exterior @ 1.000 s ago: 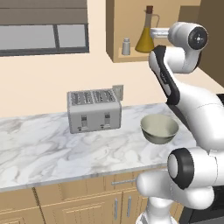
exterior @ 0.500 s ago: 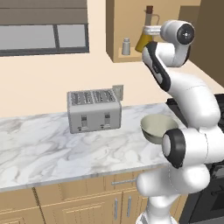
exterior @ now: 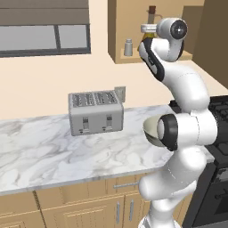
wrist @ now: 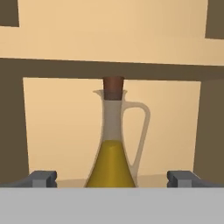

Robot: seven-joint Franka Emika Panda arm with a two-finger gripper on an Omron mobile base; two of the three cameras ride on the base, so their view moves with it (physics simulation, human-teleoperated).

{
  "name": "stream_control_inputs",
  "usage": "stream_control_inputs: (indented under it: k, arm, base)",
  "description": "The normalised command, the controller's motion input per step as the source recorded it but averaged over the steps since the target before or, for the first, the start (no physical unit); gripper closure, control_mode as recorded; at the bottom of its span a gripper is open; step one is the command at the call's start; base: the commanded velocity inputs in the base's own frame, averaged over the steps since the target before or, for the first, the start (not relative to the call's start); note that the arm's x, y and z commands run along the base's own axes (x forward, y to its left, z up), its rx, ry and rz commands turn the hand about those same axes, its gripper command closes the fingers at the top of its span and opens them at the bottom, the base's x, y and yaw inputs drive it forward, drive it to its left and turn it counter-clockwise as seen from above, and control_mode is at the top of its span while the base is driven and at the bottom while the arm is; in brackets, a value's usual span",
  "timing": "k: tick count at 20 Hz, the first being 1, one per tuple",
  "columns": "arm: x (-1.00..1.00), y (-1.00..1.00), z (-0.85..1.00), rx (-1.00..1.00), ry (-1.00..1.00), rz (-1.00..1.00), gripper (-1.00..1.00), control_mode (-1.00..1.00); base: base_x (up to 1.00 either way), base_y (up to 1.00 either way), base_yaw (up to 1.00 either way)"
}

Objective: Retrieve the bottle and the shaker from the cabinet and place them next to the mixing bowl on the counter. Then add garlic from the fridge to the mixing bowl.

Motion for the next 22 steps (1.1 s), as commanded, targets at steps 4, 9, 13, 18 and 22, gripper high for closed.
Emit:
stream_control_inputs:
  k: [4, 9, 13, 18, 22]
  arm:
    - [0.47, -0.07, 0.00, 0.00, 0.00, 0.01, -1.00, -1.00]
    - [0.30, 0.00, 0.00, 0.00, 0.00, 0.01, -1.00, -1.00]
    - [0.33, 0.00, 0.00, 0.00, 0.00, 0.00, -1.00, -1.00]
    - [0.31, -0.02, 0.00, 0.00, 0.00, 0.00, -1.00, -1.00]
    - [0.27, -0.01, 0.00, 0.00, 0.00, 0.00, -1.00, -1.00]
  base:
    - [0.00, 0.00, 0.00]
    - [0.00, 0.00, 0.00]
    - [0.00, 0.00, 0.00]
    - [0.00, 0.00, 0.00]
    - [0.00, 0.00, 0.00]
